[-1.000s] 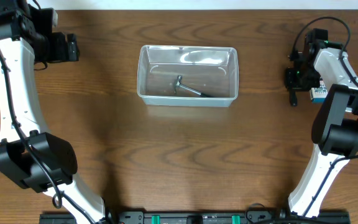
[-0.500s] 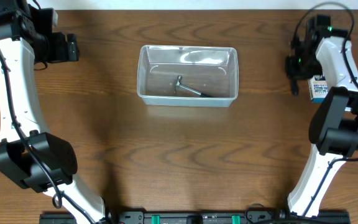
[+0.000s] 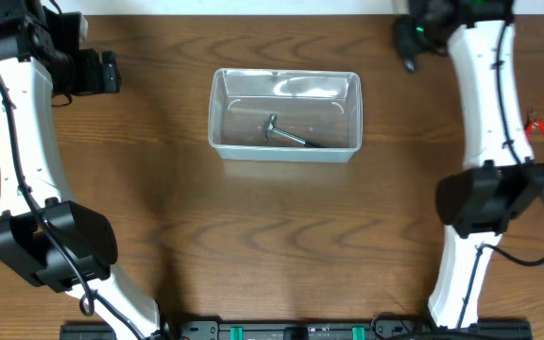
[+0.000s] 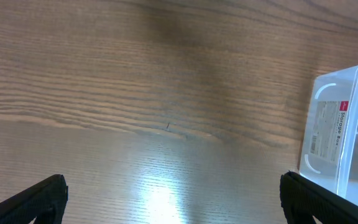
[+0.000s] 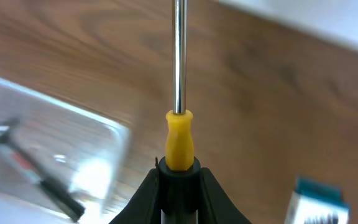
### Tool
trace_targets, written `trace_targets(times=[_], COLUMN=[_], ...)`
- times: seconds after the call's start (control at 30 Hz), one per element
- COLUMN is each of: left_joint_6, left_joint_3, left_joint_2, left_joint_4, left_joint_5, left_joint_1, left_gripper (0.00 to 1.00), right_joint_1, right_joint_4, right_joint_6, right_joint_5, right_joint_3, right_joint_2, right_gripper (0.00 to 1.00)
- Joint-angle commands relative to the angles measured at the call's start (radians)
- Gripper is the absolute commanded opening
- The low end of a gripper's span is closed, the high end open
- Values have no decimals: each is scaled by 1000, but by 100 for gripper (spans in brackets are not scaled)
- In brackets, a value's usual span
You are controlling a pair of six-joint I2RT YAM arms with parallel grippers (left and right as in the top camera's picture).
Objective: Pack container
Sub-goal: 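Carry the screwdriver into the container and release it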
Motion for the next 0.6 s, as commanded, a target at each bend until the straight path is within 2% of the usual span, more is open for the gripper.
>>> trace_targets(times=[0.0,0.13,0.3,0.57], left_joint_6=[6,6,6,6], left_joint_3=[1,1,1,1], left_joint_2=[-3,-3,-3,-3], left_joint_4=[-3,-3,-3,-3], left_joint_5=[-8,-8,-8,-8], left_joint_1=[3,3,3,3], left_gripper=[98,98,98,98], right_joint_1=[101,205,299,363], right_joint_4=[-3,6,10,37], right_joint_6=[-95,-173,-194,-211], right_joint_5=[-26,-26,-27,-27], right_joint_3=[64,69,67,59], right_joint_2=[1,1,3,23], right_gripper=[1,1,1,1])
